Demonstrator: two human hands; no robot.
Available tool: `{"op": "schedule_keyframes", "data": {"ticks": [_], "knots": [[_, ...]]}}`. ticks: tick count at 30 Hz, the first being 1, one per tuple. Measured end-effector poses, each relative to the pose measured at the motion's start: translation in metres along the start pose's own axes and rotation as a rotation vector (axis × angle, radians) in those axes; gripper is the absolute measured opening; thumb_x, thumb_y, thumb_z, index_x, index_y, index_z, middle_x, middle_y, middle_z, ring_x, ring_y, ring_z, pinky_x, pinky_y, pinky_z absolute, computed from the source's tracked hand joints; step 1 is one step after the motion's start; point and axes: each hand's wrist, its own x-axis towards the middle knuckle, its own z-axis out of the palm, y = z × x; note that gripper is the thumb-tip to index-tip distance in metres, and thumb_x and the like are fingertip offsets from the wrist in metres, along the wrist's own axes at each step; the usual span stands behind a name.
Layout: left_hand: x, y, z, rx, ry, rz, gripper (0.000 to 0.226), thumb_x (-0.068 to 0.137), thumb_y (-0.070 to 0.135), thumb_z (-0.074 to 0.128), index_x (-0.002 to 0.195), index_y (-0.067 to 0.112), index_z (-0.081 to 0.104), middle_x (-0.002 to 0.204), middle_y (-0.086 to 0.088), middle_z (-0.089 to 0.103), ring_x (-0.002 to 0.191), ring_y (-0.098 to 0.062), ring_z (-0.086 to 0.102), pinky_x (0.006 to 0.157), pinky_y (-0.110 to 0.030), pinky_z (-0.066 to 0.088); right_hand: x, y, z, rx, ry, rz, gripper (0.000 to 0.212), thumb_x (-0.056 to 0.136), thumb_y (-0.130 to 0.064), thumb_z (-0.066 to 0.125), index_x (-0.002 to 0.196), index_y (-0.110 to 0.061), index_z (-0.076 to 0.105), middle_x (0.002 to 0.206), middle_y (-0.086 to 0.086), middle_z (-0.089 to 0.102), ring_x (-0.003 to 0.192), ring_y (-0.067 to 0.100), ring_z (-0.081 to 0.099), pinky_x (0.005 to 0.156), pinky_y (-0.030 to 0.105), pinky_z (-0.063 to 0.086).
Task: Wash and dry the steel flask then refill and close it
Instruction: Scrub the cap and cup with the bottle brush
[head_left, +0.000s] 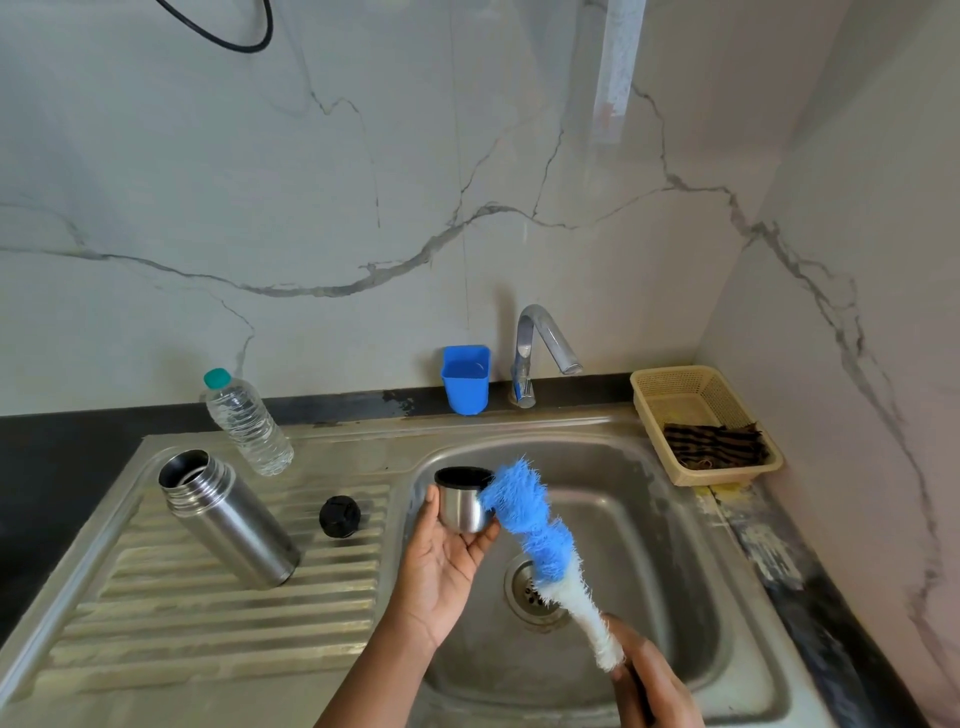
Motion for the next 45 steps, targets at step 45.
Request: {"op": "schedule_keyframes", "data": {"ticks": [45], "knots": [[0.007, 0.028, 0.017, 0.544, 0.298, -0.07, 0.043, 0.08, 0.037, 0.075, 0.101, 0.0, 0.066, 0.093, -0.014, 0.076, 0.086, -0.022, 0.072, 0.073, -0.031, 0.059, 0.069, -0.031, -0.035, -0.264, -0.522, 0.263, 0.07, 0.086, 0.004, 0.05, 0.113, -0.059, 0.064, 0.076, -0.013, 0.063, 0.067, 0.006, 0.057, 0.062, 0.02, 0.044]]}}
